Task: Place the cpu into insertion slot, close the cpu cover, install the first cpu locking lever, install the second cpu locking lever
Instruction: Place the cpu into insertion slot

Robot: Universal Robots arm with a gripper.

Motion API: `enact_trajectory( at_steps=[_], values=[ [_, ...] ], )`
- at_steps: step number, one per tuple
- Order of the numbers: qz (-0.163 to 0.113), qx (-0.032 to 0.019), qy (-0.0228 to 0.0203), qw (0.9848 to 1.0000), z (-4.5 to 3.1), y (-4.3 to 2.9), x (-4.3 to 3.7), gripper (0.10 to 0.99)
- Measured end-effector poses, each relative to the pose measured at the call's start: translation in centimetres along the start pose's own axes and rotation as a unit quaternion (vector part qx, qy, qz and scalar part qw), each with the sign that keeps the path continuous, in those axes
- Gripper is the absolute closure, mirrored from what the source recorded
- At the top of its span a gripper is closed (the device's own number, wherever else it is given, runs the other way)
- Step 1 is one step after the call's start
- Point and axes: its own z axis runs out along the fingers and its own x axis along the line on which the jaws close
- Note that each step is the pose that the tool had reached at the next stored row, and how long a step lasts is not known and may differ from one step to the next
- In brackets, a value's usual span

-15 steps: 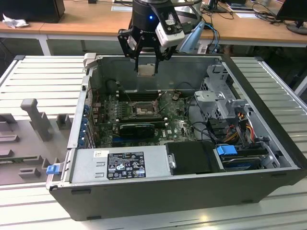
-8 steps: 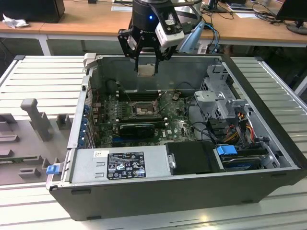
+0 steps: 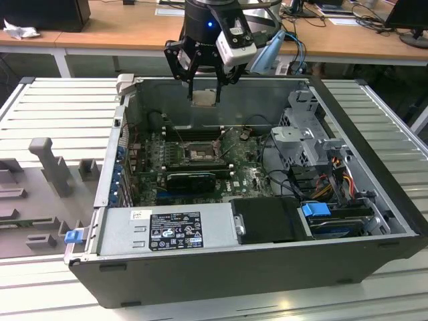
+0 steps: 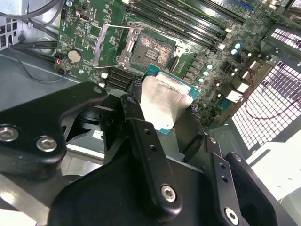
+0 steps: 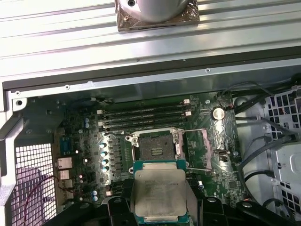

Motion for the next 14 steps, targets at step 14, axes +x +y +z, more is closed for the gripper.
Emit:
enact_trajectory(
  at_steps=[14],
  values=[
    [0.009,-0.0002,-0.0008,1.0,0.0,0.0,0.0,0.561]
  ],
)
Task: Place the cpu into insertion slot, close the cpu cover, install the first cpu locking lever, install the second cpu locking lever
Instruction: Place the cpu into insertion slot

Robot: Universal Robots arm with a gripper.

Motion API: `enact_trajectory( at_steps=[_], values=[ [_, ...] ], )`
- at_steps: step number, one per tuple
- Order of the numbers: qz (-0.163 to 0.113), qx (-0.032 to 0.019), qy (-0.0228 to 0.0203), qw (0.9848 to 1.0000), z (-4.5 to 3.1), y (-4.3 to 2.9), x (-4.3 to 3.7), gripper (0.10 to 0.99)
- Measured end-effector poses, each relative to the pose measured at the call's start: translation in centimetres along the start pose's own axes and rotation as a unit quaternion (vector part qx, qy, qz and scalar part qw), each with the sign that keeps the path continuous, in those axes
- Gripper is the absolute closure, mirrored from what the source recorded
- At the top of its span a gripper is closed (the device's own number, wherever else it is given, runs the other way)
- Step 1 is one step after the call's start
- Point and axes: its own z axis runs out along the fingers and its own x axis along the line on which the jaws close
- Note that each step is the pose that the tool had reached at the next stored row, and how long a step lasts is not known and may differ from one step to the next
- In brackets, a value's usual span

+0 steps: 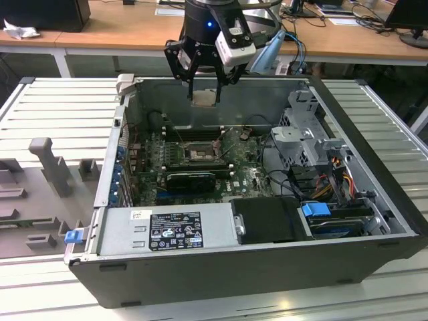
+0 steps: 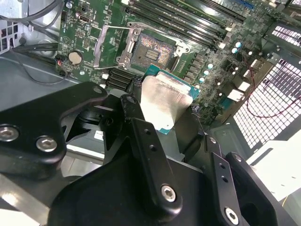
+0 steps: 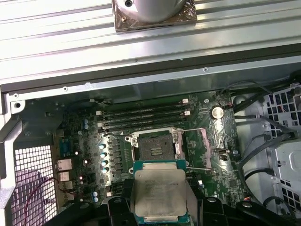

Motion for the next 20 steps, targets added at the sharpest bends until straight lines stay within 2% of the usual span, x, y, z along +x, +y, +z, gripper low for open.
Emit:
enact_trajectory(
  at_steps=[20],
  values=[
    [0.033,-0.0007,-0.0029,0.9995,0.0,0.0,0.0,0.561]
  ],
)
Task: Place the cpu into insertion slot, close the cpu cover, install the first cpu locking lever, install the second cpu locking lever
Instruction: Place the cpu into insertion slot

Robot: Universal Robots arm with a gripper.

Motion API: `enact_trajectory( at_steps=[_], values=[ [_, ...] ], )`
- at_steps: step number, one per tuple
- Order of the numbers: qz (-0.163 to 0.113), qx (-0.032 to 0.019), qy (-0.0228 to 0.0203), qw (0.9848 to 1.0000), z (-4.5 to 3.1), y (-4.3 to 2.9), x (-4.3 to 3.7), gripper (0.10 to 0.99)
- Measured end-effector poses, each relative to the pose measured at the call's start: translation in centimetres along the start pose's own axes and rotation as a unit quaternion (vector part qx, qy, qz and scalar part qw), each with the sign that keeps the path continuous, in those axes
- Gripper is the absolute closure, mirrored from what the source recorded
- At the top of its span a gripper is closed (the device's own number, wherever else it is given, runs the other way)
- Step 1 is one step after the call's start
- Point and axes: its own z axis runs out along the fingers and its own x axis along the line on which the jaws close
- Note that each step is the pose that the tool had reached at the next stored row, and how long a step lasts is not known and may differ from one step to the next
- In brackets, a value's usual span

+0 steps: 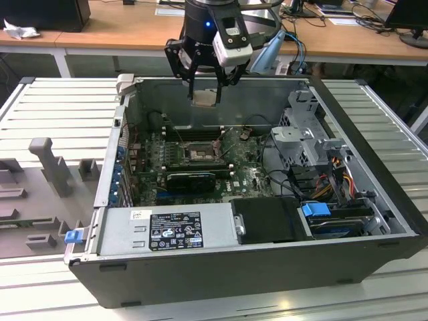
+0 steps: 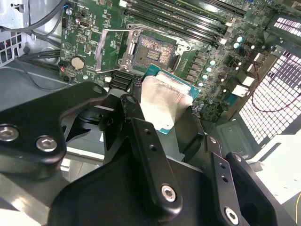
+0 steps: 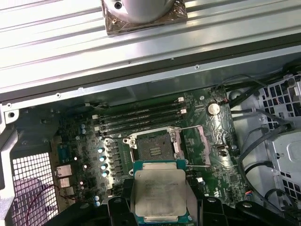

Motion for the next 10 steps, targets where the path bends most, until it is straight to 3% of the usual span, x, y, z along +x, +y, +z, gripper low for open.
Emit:
enact_trajectory(
  at_steps=[10],
  values=[
    [0.016,-0.0003,-0.0014,0.9999,0.0,0.0,0.0,0.561]
  ],
)
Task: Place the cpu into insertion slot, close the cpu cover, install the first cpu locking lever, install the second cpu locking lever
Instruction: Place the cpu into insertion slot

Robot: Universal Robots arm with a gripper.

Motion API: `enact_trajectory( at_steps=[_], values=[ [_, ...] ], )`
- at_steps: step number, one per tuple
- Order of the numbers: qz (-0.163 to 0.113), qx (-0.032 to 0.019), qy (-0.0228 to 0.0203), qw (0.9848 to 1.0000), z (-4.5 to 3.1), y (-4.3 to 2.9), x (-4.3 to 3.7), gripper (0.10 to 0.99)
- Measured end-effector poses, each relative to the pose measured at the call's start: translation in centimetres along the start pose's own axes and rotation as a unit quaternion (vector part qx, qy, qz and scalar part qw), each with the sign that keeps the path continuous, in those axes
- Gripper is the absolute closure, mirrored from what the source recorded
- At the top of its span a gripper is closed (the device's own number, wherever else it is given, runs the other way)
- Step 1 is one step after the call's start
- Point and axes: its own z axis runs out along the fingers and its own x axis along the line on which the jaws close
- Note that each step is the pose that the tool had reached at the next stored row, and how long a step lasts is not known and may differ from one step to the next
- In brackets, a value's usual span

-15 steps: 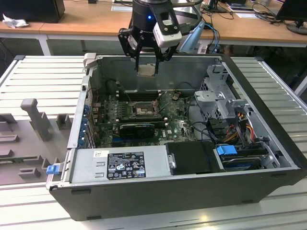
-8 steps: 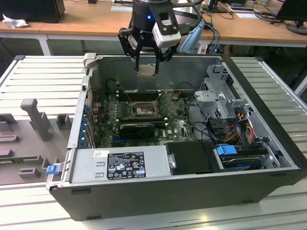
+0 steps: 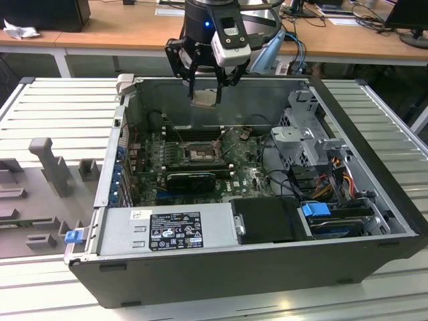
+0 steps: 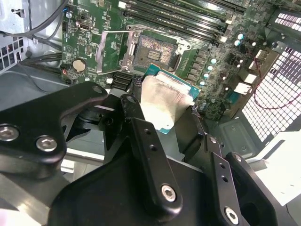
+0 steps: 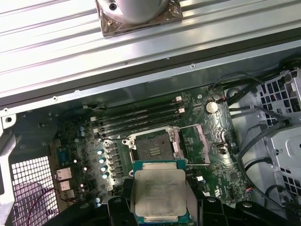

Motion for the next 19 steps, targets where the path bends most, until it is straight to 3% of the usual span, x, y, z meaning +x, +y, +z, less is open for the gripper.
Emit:
enact_trajectory(
  at_steps=[19],
  values=[
    [0.027,-0.0005,-0.0025,0.9996,0.0,0.0,0.0,0.561]
  ],
)
